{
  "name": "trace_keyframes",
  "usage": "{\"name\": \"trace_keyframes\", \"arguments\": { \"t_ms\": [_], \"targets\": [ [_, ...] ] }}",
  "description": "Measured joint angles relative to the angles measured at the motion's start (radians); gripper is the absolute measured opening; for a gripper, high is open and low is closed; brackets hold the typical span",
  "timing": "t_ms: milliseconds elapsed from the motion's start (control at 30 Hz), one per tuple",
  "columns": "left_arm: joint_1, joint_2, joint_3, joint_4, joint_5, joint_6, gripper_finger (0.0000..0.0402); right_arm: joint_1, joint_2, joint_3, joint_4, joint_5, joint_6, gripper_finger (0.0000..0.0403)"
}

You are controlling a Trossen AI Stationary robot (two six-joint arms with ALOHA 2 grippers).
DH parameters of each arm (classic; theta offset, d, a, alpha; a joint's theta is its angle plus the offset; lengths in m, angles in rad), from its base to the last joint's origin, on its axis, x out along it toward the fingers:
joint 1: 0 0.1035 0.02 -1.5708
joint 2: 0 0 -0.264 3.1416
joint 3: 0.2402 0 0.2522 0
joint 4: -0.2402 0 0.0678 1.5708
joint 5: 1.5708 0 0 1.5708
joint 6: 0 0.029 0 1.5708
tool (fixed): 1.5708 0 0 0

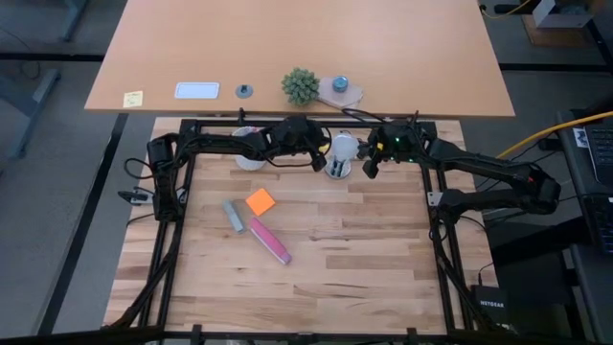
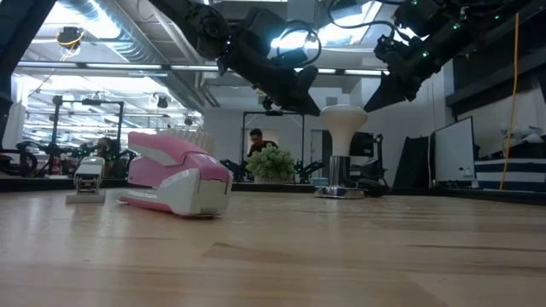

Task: Screw lightbulb
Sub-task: Remove the lightbulb from the lamp

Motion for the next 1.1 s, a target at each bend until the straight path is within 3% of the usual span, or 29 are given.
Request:
{"name": "trace_keyframes", "arguments": {
  "t_ms": [633,1100],
  "targets": [
    [-0.086,-0.006,0.001,-0.050,0.022,-0.056,0.0000,-0.002,0.088,0.006,0.080,0.041,0.000,0.0003],
    [-0.136,-0.018,-0.001,-0.065,0.006,-0.064,0.0000,0.001,0.081,-0.001,0.186,-0.015,-0.021,0.0003]
  ]
}}
